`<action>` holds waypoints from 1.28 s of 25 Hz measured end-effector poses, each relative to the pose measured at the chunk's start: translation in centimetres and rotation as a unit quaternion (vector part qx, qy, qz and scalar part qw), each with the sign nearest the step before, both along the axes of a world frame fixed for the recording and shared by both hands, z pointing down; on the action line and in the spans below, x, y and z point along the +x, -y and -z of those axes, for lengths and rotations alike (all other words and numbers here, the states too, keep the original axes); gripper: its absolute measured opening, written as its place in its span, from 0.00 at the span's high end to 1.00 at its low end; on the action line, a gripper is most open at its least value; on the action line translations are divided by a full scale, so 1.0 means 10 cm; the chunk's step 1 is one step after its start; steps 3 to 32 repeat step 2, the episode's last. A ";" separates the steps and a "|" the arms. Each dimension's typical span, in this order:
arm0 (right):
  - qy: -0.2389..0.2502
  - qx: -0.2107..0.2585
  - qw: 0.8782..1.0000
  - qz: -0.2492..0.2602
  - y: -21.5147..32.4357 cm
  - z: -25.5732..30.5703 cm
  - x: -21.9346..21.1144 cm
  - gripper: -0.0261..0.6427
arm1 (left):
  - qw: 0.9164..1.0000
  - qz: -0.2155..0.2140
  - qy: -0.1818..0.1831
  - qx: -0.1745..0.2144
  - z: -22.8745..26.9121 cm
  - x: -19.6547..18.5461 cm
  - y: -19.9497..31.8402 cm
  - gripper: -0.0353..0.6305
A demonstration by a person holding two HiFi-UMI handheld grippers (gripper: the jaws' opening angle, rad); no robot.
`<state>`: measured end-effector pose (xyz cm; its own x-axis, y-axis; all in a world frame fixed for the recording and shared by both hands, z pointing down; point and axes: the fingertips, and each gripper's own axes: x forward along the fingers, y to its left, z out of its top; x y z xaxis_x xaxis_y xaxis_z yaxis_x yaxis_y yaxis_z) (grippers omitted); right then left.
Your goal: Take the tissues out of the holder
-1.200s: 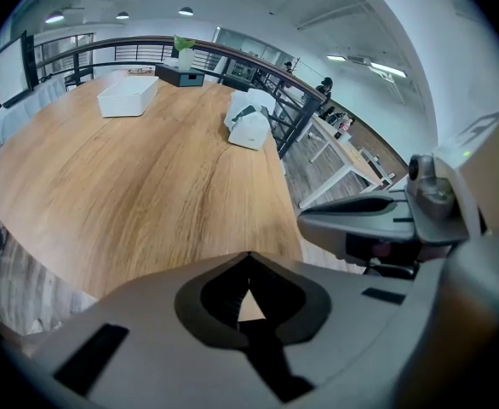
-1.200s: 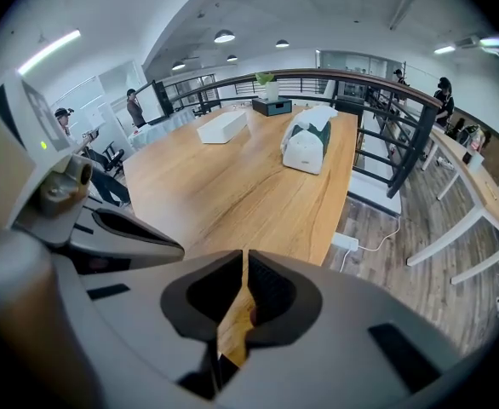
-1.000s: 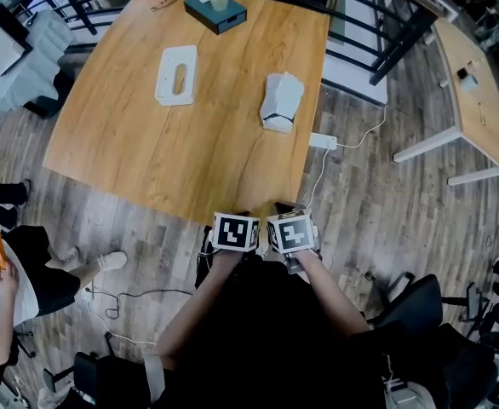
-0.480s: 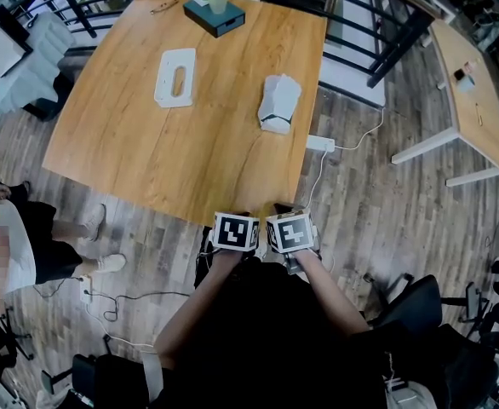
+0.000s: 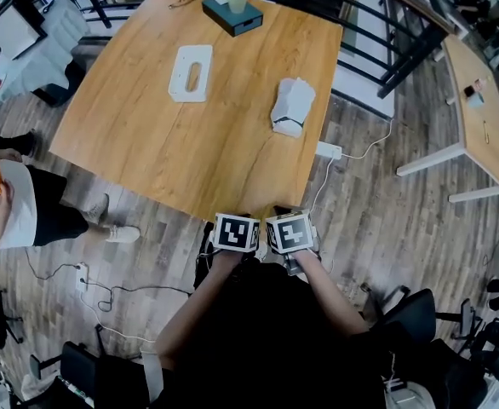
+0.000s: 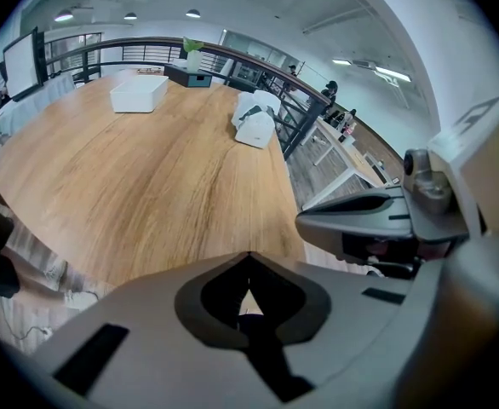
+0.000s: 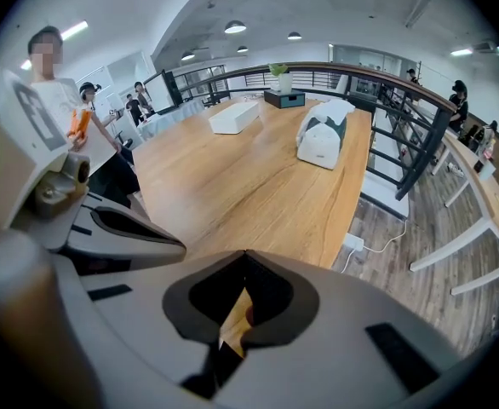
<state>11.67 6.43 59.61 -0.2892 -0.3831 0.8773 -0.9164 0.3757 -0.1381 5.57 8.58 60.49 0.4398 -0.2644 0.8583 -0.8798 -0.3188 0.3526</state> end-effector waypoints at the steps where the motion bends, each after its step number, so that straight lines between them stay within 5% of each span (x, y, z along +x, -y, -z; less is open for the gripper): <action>1: 0.000 -0.001 1.000 0.002 -0.01 0.02 -0.02 0.94 | 1.000 0.002 0.000 0.000 0.00 -0.02 -0.01 0.94; 32: 0.001 -0.003 1.000 0.003 -0.02 0.04 -0.05 0.94 | 1.000 0.005 0.000 -0.001 0.00 -0.04 -0.02 0.94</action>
